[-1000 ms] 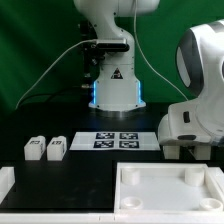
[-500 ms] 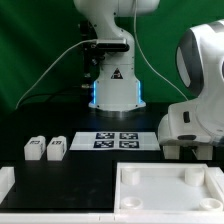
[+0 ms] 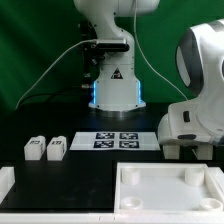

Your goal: Assemble one leg

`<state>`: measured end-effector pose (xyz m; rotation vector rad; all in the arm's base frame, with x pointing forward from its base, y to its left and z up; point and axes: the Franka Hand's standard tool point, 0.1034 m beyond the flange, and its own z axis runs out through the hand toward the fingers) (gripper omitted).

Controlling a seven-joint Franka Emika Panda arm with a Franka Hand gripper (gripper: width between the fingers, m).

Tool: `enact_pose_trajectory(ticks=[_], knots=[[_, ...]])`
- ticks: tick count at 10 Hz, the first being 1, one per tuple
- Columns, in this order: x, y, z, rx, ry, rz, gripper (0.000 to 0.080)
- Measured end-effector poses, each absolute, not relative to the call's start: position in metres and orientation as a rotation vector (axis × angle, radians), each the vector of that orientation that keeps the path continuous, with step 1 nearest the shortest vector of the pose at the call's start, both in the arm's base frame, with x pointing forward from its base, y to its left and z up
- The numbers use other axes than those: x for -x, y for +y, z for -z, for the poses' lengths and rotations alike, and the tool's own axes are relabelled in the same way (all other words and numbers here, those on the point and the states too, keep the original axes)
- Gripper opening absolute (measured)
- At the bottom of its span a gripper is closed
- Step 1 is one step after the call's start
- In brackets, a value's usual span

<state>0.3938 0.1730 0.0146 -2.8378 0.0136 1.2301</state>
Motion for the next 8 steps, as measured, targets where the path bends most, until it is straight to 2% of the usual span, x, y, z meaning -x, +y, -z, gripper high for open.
enact_pose_trajectory(ticks=[2, 3, 5, 7, 8], knots=[[-0.430, 0.162, -0.065, 2.855, -0.075, -1.118, 0.0291], [-0.444, 0.156, -0.081, 2.876, -0.070, -1.036, 0.0291], [-0.472, 0.148, -0.111, 2.966, -0.049, -0.689, 0.0291], [-0.486, 0.139, -0.143, 3.007, -0.023, -0.473, 0.0291], [-0.495, 0.140, -0.149, 3.026, -0.019, -0.264, 0.0291]])
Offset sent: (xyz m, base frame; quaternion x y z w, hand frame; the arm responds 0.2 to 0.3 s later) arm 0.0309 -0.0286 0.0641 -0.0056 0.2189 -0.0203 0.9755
